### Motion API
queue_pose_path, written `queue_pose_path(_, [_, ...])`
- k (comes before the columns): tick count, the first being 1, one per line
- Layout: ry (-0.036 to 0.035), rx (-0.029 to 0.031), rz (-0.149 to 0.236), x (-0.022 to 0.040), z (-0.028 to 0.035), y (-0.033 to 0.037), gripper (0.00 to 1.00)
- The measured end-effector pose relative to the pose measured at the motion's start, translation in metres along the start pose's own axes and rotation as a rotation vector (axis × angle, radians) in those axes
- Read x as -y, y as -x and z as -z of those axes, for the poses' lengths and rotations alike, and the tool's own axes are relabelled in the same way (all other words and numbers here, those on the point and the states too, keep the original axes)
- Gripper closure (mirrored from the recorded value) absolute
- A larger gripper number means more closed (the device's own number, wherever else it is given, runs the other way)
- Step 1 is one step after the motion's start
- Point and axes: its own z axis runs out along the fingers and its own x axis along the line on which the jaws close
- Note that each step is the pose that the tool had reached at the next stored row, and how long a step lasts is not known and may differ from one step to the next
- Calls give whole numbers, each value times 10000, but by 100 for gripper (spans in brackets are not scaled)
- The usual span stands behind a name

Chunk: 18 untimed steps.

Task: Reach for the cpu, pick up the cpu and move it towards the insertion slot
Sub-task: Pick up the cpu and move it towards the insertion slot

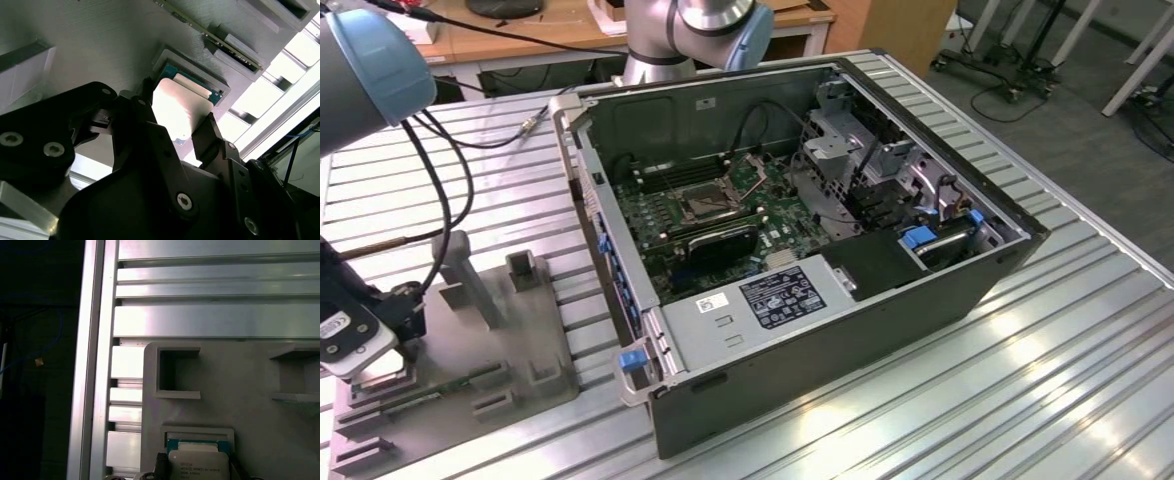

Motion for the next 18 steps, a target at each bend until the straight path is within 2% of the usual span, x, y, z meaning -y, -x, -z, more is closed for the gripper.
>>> queue_pose_path(18, [-2,-3,0,-3,55,0,45])
